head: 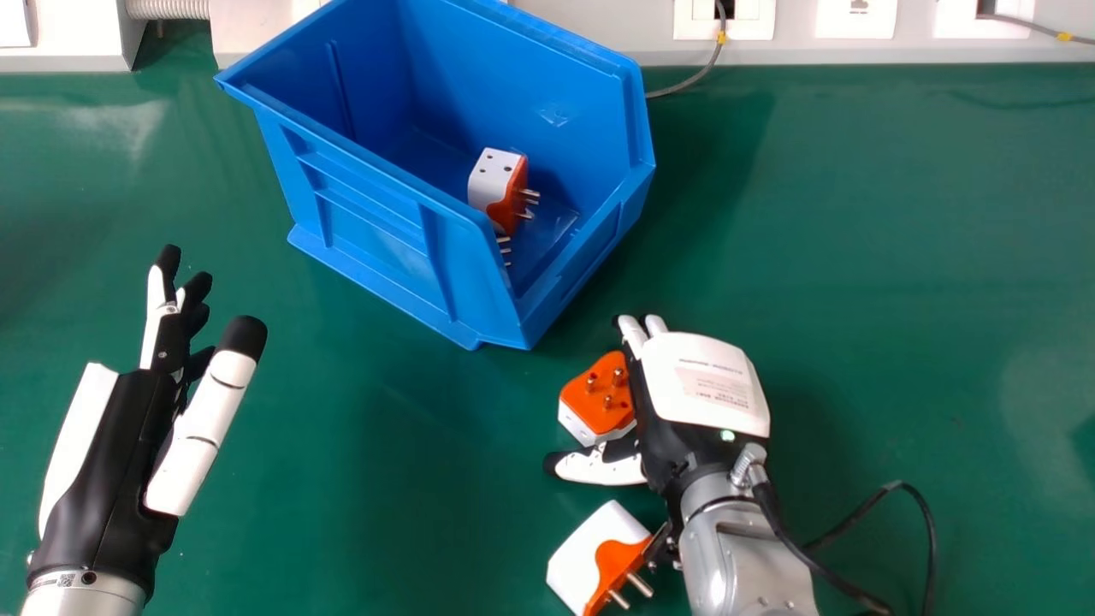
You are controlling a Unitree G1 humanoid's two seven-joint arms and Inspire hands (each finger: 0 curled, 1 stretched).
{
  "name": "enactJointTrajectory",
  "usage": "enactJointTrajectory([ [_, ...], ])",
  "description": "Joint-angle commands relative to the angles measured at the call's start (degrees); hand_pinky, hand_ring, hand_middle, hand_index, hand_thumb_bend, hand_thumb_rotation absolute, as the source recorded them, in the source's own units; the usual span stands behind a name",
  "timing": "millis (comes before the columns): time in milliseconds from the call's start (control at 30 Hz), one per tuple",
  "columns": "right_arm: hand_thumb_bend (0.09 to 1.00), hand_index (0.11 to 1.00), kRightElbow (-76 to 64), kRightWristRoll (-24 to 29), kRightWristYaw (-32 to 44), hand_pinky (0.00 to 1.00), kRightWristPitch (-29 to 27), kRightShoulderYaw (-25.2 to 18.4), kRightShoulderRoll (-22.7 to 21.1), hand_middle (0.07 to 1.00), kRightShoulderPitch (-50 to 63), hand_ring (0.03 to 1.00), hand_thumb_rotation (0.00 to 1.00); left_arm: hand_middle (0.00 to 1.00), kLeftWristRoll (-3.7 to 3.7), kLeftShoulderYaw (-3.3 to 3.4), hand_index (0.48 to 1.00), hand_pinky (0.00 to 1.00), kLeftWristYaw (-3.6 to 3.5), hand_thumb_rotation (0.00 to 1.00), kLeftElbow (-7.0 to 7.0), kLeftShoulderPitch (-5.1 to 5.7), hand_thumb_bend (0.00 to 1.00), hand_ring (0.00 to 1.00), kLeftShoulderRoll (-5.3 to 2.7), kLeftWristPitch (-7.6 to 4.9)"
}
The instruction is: Pick all objects and put in blue box
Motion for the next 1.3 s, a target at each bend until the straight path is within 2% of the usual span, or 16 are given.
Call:
enactJointTrajectory([
  [0, 0.512, 0.918, 2.73, 0.56, 1.03, 0.85, 0.56, 0.71, 0.12, 0.951, -1.3, 0.919, 0.45, 1.0, -0.48, 0.67, 0.98, 0.93, -0.07, 1.0, -1.39, -0.07, 0.67, 0.99, 0.74, -0.2],
  [267, 0.504, 0.908, 4.91, 0.53, 2.39, 0.84, 2.01, 2.2, -0.32, 0.94, -3.4, 0.91, 0.45, 1.0, -0.46, 0.59, 0.98, 0.93, 0.07, 1.0, -2.8, 0.32, 0.67, 0.99, 0.76, 1.09],
  [533, 0.497, 0.882, 5.11, 1.67, 4.02, 0.82, 1.92, 2.74, -1.18, 0.916, -4.83, 0.888, 0.44, 1.0, -0.94, 0.65, 0.98, 0.93, -0.07, 1.0, -3.06, 0.23, 0.67, 0.99, 0.91, 1.67],
  [600, 0.502, 0.739, 4.85, 1.78, 4.38, 0.69, 2.09, 2.82, -1.19, 0.783, -4.82, 0.742, 0.31, 1.0, -1.0, 0.63, 0.981, 0.93, -0.04, 1.0, -3.23, 0.27, 0.67, 0.99, 0.97, 1.88],
  [633, 0.502, 0.739, 4.41, 2.04, 4.49, 0.69, 2.1, 2.63, -1.21, 0.783, -4.67, 0.742, 0.31, 1.0, -1.05, 0.63, 0.981, 0.93, -0.03, 1.0, -3.17, 0.21, 0.67, 0.99, 1.0, 1.97],
  [667, 0.505, 0.692, 4.08, 2.24, 4.57, 0.61, 2.1, 2.48, -1.23, 0.715, -4.56, 0.668, 0.25, 1.0, -1.08, 0.63, 0.981, 0.93, -0.03, 1.0, -3.11, 0.15, 0.67, 0.99, 1.02, 2.02],
  [733, 0.505, 0.692, 4.17, 3.78, 4.35, 0.61, 1.34, 1.47, -0.97, 0.715, -4.48, 0.668, 0.25, 1.0, -1.21, 0.62, 0.981, 0.93, -0.05, 1.0, -3.04, 0.06, 0.67, 0.99, 1.02, 2.19],
  [767, 0.507, 0.658, 4.24, 4.34, 4.3, 0.54, 1.04, 1.17, -0.92, 0.653, -4.48, 0.603, 0.2, 1.0, -1.26, 0.61, 0.982, 0.93, -0.05, 1.0, -3.08, 0.05, 0.67, 0.99, 1.0, 2.27],
  [800, 0.507, 0.658, 4.2, 4.74, 4.3, 0.54, 0.81, 0.97, -0.94, 0.653, -4.45, 0.603, 0.2, 1.0, -1.28, 0.59, 0.982, 0.93, -0.05, 1.0, -3.15, 0.06, 0.67, 0.99, 0.99, 2.36],
  [833, 0.508, 0.631, 4.14, 5.04, 4.31, 0.47, 0.5, 0.82, -1.06, 0.602, -4.45, 0.533, 0.16, 1.0, -1.3, 0.6, 0.982, 0.93, -0.06, 1.0, -3.2, 0.05, 0.66, 0.99, 1.0, 2.44],
  [867, 0.508, 0.631, 4.16, 5.39, 4.47, 0.47, 0.12, 0.59, -1.24, 0.602, -4.57, 0.533, 0.16, 1.0, -1.36, 0.64, 0.982, 0.93, -0.1, 1.0, -3.14, -0.06, 0.66, 0.99, 1.07, 2.52],
  [967, 0.511, 0.579, 3.9, 6.39, 5.06, 0.33, -1.03, -0.15, -1.8, 0.503, -4.69, 0.391, 0.08, 1.0, -1.48, 0.66, 0.982, 0.93, -0.18, 1.0, -3.57, -0.09, 0.66, 0.99, 1.15, 2.91],
  [1133, 0.515, 0.539, 2.74, 8.84, 7.76, 0.24, -0.9, -1.41, -2.03, 0.477, -5.36, 0.308, 0.04, 1.0, -1.46, 0.73, 0.982, 0.93, -0.03, 1.0, -3.56, -0.32, 0.65, 0.99, 1.36, 3.41],
  [1267, 0.519, 0.515, 2.64, 10.01, 7.64, 0.2, -0.14, -2.48, -1.43, 0.474, -5.81, 0.261, 0.02, 1.0, -1.34, 0.88, 0.982, 0.92, -0.09, 1.0, -3.14, -0.37, 0.65, 0.99, 1.57, 3.19],
])
